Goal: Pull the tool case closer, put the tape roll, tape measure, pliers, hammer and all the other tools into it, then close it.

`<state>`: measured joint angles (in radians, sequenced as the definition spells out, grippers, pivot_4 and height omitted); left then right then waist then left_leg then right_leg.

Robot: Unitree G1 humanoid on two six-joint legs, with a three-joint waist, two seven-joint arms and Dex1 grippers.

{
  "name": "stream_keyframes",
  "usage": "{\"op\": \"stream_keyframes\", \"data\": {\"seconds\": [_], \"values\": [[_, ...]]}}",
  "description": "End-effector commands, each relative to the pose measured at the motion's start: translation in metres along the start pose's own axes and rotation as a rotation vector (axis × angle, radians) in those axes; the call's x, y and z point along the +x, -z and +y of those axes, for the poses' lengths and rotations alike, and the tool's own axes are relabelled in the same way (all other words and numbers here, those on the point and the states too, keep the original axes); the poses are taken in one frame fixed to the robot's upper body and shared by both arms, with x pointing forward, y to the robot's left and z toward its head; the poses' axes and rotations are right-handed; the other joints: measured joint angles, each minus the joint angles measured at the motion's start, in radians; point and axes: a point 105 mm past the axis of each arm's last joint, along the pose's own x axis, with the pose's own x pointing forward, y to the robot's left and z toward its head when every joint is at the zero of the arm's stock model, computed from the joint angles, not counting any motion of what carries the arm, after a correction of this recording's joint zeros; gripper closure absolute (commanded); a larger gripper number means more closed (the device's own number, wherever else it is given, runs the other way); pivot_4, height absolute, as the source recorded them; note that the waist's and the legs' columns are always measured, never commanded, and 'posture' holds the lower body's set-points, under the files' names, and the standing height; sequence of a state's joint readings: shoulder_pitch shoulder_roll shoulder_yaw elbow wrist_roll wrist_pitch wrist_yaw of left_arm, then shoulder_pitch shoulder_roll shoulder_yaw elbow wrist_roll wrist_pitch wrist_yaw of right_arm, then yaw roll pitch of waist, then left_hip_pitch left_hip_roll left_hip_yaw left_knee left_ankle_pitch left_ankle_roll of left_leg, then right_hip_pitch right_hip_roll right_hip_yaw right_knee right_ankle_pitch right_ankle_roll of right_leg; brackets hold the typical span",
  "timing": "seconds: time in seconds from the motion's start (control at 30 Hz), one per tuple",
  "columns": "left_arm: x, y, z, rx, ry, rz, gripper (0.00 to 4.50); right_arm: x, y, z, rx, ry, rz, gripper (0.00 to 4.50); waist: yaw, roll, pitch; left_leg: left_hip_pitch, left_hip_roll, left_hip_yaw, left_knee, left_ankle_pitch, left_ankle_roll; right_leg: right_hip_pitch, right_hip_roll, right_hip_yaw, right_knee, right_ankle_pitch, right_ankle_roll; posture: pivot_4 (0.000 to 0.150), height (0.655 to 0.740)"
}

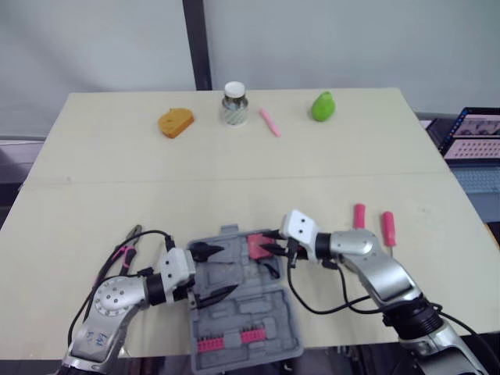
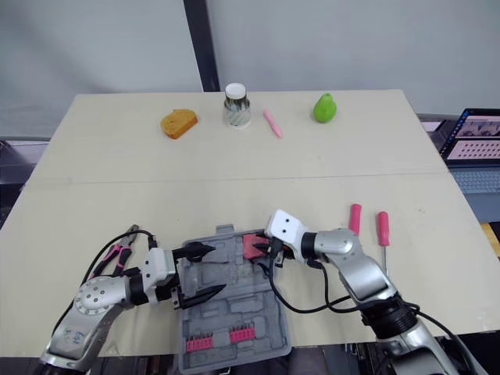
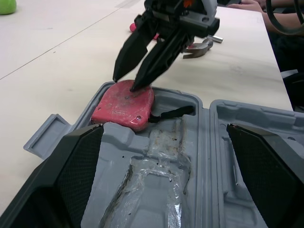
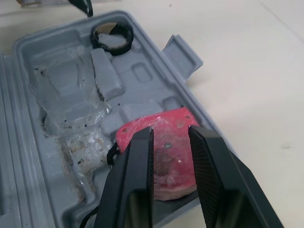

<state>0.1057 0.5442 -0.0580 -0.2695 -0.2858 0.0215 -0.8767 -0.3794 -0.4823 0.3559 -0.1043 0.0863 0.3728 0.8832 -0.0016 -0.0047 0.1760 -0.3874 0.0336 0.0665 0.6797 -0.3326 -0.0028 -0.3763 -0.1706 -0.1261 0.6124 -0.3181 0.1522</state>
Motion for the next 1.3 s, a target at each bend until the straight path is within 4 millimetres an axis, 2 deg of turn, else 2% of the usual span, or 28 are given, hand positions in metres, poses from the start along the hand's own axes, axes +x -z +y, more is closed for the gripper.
{"op": "stream_keyframes", "data": {"seconds": [0.03, 0.53, 0.83, 1.0, 1.3], "values": [[0.003, -0.010, -0.003, 0.027, 0.011, -0.032, 0.00, 0.004, -0.005, 0.000, -0.025, -0.011, -0.008, 3.26, 0.000, 0.000, 0.000, 0.000, 0.000, 0.000, 0.000, 0.000, 0.000, 0.000, 0.000, 0.000, 0.000, 0.000, 0.000, 0.150, 0.7400], [0.003, -0.010, -0.001, 0.030, 0.008, -0.027, 0.00, 0.013, 0.022, -0.001, -0.036, -0.067, 0.130, 3.26, 0.000, 0.000, 0.000, 0.000, 0.000, 0.000, 0.000, 0.000, 0.000, 0.001, 0.000, 0.000, 0.000, 0.000, 0.000, 0.150, 0.7400], [0.002, -0.009, -0.001, 0.026, 0.008, -0.023, 0.00, 0.011, 0.050, 0.007, 0.006, -0.108, 0.248, 3.26, 0.001, 0.000, -0.001, 0.001, 0.000, 0.000, 0.000, 0.000, 0.000, 0.001, 0.000, 0.000, 0.001, 0.000, 0.000, 0.150, 0.7400], [0.003, -0.008, -0.001, 0.024, 0.006, -0.019, 0.00, 0.018, 0.044, 0.010, 0.089, -0.109, 0.164, 3.26, 0.000, -0.001, -0.004, 0.002, 0.000, -0.001, 0.000, 0.000, 0.000, 0.002, 0.000, 0.000, 0.001, 0.000, 0.000, 0.150, 0.7400], [0.001, -0.008, 0.002, 0.027, 0.005, -0.010, 0.00, 0.016, 0.063, 0.021, 0.121, -0.141, 0.144, 3.26, 0.001, -0.001, -0.005, 0.002, 0.000, -0.001, 0.000, 0.000, 0.000, 0.002, 0.000, 0.000, 0.001, 0.000, 0.000, 0.150, 0.7400]]}}
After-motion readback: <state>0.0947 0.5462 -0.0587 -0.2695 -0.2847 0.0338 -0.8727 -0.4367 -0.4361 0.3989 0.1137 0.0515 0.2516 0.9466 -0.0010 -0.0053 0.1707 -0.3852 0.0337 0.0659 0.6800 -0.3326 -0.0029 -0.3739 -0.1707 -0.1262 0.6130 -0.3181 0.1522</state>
